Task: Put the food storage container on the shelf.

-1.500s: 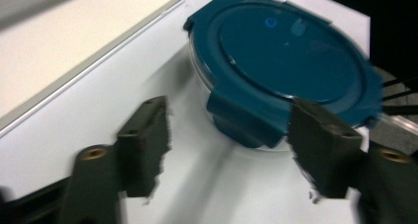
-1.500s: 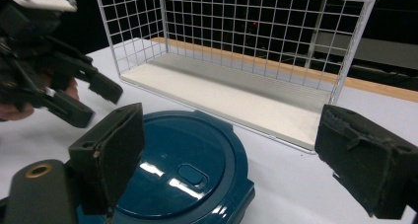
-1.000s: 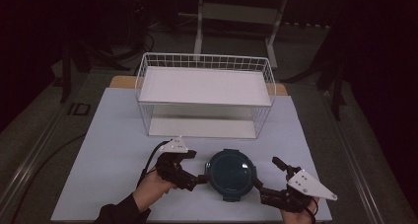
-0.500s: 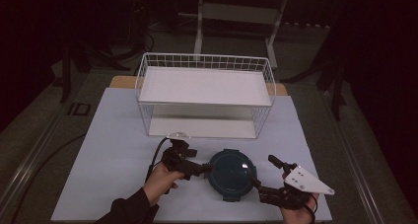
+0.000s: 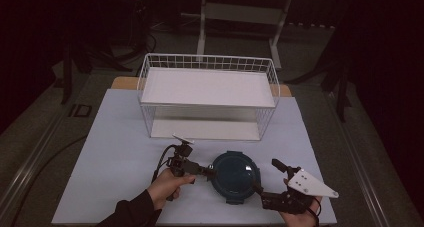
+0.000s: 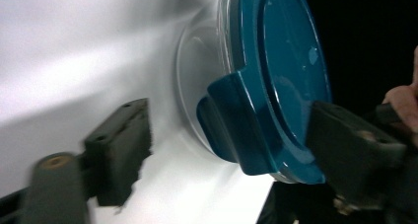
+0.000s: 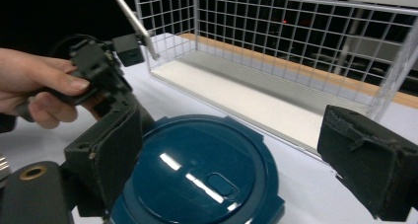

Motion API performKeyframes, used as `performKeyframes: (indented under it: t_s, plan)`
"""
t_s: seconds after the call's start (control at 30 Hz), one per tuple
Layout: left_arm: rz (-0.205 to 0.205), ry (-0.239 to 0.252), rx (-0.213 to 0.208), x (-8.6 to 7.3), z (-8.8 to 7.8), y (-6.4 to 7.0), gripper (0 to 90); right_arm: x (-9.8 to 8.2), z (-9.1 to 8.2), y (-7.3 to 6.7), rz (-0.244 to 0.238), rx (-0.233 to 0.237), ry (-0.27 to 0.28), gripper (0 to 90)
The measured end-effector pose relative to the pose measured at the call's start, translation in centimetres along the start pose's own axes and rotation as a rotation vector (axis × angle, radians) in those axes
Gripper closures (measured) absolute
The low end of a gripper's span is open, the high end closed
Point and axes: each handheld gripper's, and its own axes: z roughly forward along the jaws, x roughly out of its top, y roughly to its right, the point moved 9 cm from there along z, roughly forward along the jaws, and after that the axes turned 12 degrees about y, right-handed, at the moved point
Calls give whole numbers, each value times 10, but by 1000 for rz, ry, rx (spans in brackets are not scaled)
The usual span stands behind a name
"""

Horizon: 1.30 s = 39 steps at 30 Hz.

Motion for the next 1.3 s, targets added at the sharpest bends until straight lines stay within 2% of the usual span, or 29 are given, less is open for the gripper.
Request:
performKeyframes:
  t_s: [0.1, 0.23, 0.37, 0.53, 0.6, 0.67, 0.7, 0.73, 0.77, 0.83, 0.87, 0.93, 1.07, 1.13, 1.2, 1.3]
  plan:
    - [-31, -11, 3, -1, 1, -2, 315, 0, 0, -1, -11, -4, 0, 100]
    - [-74, -25, -57, -1, 2, 2, 473, -1, 0, 0, -14, -10, -8, 100]
    - [-87, -36, -67, -2, 3, 2, 501, -4, 0, 2, -8, -15, -25, 101]
    - [-59, -37, -60, -3, 2, 4, 508, -9, -2, 8, 40, -20, -62, 127]
    - [-45, -28, -65, -4, 1, 7, 523, -13, -3, 12, 79, -13, -84, 129]
    - [-12, -27, -70, -5, -1, 11, 539, -17, -3, 14, 118, -4, -108, 132]
    - [-12, -27, -70, -5, -1, 11, 544, -17, -3, 14, 118, -4, -108, 132]
    - [30, -21, -69, -7, -3, 15, 544, -19, -3, 16, 142, 5, -124, 140]
    - [34, -18, -68, -9, -4, 16, 549, -27, -1, 18, 203, 23, -167, 147]
    - [50, -14, -66, -12, -6, 17, 553, -34, 0, 20, 268, 42, -205, 159]
    - [50, -10, -69, -12, -7, 17, 556, -38, -1, 20, 312, 70, -226, 173]
    - [63, -5, -74, -14, -8, 17, 557, -42, -1, 23, 351, 76, -245, 199]
    - [100, -5, -79, -17, -10, 19, 561, -51, -2, 24, 446, 118, -286, 238]
    - [123, -10, -78, -19, -11, 20, 563, -56, -3, 24, 485, 137, -312, 283]
    - [137, -7, -79, -20, -12, 21, 566, -59, -4, 23, 531, 164, -323, 375]
    - [163, -6, -81, -22, -13, 22, 567, -64, -6, 22, 578, 185, -352, 418]
